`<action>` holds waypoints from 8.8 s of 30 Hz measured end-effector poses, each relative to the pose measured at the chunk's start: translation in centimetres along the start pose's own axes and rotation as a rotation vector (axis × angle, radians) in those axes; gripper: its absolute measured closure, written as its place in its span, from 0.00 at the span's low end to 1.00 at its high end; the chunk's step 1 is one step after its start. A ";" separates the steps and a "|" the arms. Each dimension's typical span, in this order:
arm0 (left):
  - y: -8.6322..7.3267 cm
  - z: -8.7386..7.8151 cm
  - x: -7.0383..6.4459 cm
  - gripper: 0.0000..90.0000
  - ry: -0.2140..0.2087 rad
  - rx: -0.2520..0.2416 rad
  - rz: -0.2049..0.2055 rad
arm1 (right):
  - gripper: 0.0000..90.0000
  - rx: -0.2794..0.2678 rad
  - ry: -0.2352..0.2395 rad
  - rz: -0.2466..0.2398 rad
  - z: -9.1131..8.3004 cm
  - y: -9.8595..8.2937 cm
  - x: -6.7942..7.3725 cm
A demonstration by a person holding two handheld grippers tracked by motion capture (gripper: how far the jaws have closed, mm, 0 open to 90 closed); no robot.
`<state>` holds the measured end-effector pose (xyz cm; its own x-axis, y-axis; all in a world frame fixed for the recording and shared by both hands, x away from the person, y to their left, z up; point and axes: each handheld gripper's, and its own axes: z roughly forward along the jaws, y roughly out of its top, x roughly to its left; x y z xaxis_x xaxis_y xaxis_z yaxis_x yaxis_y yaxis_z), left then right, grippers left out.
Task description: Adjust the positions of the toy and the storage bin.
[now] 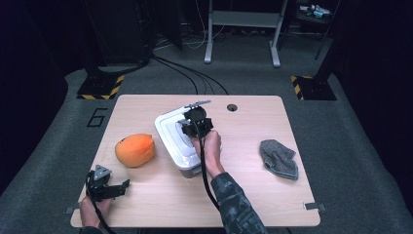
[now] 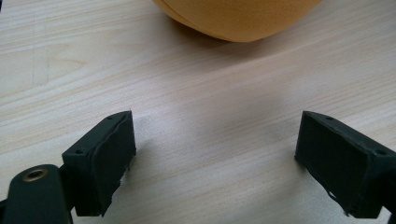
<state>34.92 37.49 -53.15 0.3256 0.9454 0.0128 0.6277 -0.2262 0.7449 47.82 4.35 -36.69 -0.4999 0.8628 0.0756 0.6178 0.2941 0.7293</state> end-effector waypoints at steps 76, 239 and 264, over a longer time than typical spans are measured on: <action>0.0 0.1 0.0 0.13 0.006 -0.009 0.001 | 0.74 -0.108 -0.142 0.089 -7.5 -0.6 -10.2; 0.0 0.0 0.0 0.13 -0.001 0.000 0.001 | 0.05 -0.041 -0.157 0.123 -3.5 -15.8 -12.9; 0.8 -0.9 -0.1 0.12 -0.032 0.003 -0.087 | 0.00 0.000 -0.152 0.019 -4.7 -24.5 -11.3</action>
<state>34.71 37.39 -51.95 0.2918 0.9537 -0.0730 0.6568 -0.1444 0.7401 35.45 -14.54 -52.20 -0.3901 0.9206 -0.0144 0.6263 0.2768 0.7288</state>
